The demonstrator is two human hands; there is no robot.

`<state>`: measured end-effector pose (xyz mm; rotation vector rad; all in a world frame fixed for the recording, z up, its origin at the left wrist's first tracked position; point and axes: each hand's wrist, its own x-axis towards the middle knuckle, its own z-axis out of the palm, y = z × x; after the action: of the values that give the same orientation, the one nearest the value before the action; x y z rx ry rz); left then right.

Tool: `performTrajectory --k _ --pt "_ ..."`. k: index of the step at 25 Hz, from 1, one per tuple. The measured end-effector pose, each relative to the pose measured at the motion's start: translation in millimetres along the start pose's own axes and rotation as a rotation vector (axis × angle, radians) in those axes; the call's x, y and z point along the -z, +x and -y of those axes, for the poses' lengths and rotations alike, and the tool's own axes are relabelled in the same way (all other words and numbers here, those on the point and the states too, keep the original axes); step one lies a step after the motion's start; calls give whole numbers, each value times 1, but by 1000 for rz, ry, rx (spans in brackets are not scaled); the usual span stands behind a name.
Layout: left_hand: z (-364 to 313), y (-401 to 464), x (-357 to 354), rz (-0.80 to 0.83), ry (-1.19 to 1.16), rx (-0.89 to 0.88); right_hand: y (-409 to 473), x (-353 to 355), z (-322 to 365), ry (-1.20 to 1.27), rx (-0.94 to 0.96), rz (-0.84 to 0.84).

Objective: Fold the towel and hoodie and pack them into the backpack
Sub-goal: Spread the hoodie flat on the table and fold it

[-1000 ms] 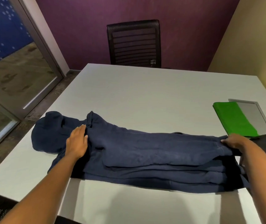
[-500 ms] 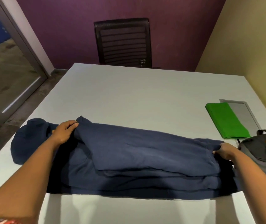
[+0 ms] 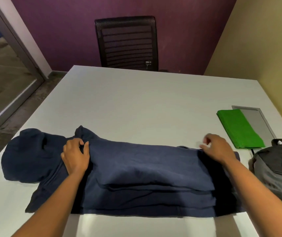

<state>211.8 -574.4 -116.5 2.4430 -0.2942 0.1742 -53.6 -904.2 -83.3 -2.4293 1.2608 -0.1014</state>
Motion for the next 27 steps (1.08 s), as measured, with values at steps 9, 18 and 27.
performTrajectory --k 9,18,27 --pt "2 -96 1 32 -303 152 -57 -89 116 -309 626 758" --pt "-14 -115 -8 133 -3 265 -67 -92 128 -416 514 851" --pt "-5 -132 14 225 178 -265 -78 -90 120 -481 515 846"
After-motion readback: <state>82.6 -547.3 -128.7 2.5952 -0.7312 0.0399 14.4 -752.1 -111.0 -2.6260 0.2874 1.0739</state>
